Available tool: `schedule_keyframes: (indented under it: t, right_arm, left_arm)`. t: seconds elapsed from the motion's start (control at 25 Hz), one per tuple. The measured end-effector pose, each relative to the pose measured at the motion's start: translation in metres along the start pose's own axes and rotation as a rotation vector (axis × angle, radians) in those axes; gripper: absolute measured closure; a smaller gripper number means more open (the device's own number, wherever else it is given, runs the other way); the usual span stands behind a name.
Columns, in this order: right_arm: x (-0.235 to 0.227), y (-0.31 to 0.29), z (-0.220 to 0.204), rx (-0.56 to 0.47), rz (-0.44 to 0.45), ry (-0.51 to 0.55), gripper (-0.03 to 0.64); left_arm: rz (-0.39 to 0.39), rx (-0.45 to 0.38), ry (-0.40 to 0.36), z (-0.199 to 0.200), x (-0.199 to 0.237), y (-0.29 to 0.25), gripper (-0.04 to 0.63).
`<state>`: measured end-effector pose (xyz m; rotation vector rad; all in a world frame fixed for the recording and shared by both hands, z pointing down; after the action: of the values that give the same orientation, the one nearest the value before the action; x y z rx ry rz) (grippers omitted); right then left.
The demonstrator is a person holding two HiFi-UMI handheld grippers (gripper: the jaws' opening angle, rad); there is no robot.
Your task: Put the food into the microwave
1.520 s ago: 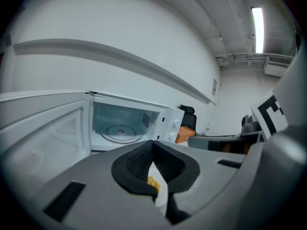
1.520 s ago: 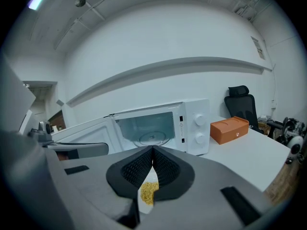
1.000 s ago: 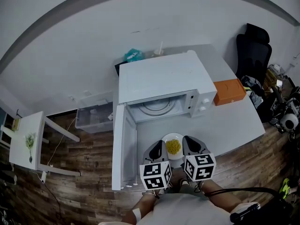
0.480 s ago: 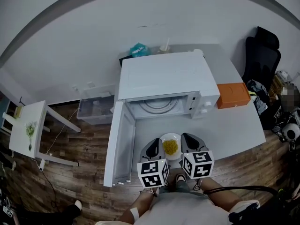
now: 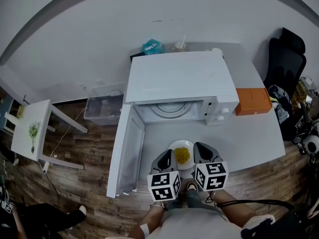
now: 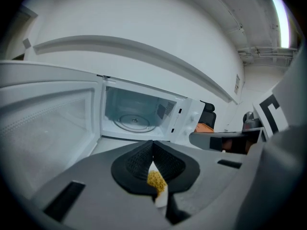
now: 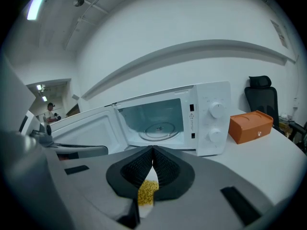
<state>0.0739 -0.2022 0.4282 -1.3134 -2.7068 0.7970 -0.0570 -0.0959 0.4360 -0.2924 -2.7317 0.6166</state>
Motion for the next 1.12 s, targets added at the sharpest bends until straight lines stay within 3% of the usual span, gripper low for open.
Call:
schedule_keyframes:
  t: [0.2,0.4,1.12]
  right_arm:
    - [-0.005,-0.011,-0.017,0.052,0.006,0.006,0.597]
    - [-0.010,-0.022,-0.032,0.090,0.013,-0.014,0.575]
    - [-0.046,-0.050,-0.091,0.227,-0.044,-0.093,0.565]
  left_arm:
    - [0.004,0.054,0.034,-0.016,0.008,-0.010,0.586]
    - [0.022,0.089,0.070,-0.029,0.020,-0.020,0.532]
    - [0.083,0.212,0.132,-0.086,0.038,-0.053,0.531]
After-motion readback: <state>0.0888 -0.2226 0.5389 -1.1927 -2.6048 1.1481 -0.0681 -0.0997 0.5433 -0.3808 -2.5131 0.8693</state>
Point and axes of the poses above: the fingertips, and each gripper's own axes: y backward along the fingers, x to its left, z out of its top, the point moved 10 cm from there along y, backward along the fingers, and after that the axes turned 2 degrees about -z, right-handed, at the moved point
